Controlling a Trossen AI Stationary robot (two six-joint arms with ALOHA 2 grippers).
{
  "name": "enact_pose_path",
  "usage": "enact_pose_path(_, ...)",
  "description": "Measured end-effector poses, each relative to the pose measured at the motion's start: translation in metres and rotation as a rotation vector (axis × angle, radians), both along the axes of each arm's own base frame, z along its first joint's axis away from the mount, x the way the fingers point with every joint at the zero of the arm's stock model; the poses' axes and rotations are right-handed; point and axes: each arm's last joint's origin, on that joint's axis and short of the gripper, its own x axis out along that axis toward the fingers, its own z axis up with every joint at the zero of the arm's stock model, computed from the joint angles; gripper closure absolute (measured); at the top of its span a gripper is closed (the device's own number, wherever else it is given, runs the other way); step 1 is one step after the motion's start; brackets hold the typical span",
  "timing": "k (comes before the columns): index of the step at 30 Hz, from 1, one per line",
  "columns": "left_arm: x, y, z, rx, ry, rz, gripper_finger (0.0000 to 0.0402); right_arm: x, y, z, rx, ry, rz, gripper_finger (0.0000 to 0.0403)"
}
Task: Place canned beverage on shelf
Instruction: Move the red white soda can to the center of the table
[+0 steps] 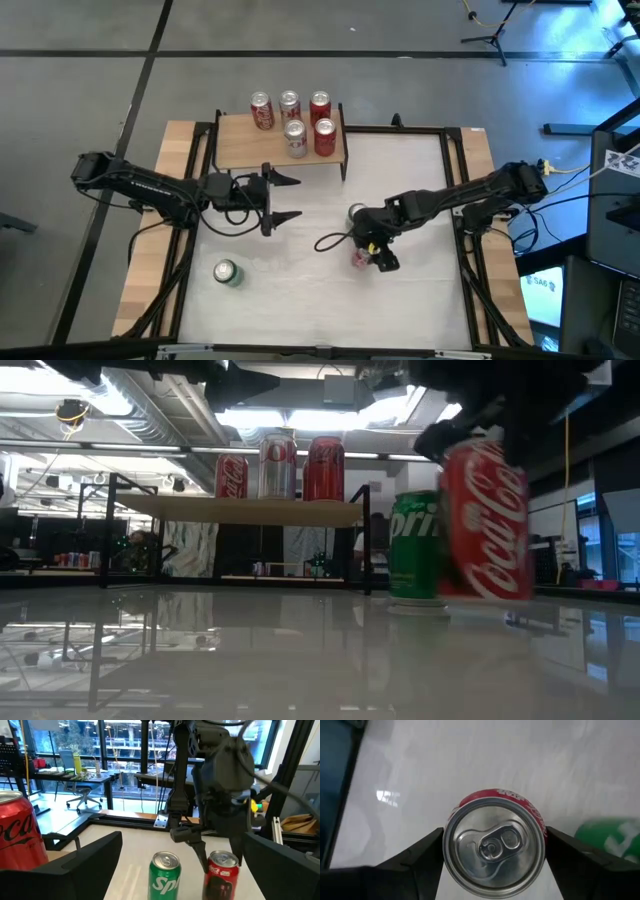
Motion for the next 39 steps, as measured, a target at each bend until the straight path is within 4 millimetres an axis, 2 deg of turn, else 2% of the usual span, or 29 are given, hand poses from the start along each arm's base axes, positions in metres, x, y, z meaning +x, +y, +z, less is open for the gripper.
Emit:
enact_pose_path(7, 0.0016, -0.0002, -0.0018, 0.001, 0.008, 0.000, 0.0005, 0.0013, 0.0003, -0.0084, -0.022, 0.055, 0.004, 0.0109)
enact_pose_path(39, 0.0031, -0.0006, -0.0041, 0.000, 0.020, -0.008, 0.0005, 0.0032, 0.0004, -0.0089, -0.018, 0.039, 0.000, 0.0106)
